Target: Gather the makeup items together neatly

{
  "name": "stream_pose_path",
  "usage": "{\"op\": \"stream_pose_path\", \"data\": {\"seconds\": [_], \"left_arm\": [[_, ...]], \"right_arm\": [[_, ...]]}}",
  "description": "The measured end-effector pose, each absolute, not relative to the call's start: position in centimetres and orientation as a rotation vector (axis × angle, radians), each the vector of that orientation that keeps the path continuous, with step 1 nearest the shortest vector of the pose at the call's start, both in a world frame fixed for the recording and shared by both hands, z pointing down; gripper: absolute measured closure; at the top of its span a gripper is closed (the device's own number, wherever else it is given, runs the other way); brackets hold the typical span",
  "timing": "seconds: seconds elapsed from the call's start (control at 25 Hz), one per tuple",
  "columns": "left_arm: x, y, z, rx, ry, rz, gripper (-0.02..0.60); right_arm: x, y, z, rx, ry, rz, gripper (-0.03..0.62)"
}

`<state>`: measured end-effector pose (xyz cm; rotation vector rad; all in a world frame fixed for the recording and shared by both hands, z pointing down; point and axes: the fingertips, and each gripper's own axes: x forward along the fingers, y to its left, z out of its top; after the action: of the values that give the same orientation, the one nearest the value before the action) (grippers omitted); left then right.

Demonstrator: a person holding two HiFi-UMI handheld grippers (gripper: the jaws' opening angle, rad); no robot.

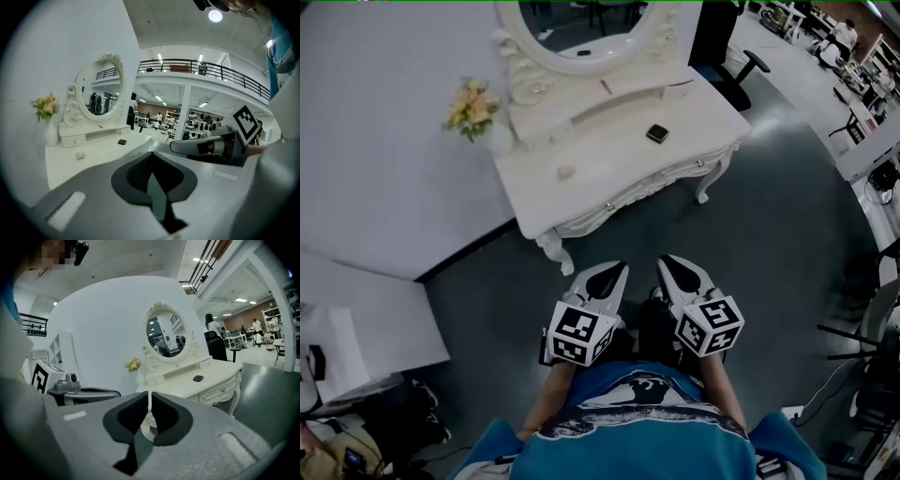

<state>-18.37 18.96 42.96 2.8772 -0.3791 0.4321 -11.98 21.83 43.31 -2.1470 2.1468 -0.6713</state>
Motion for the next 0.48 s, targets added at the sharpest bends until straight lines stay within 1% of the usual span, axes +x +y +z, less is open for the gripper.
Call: {"op": "stream_pose_path", "data": {"seconds": [0.28, 0.48], "left_arm": [[-15.0, 17.2, 43.6, 2.857, -0.350, 0.485, 0.563], [-11.3, 14.0, 44.0, 2.847, -0.428, 0.497, 0.564]], "right_arm": [[-9.0, 19.7, 44.3, -2.117, 2.120, -0.751, 0.568], [-5.0, 16.3, 44.7, -2.075, 2.178, -0.738, 0.568]]}}
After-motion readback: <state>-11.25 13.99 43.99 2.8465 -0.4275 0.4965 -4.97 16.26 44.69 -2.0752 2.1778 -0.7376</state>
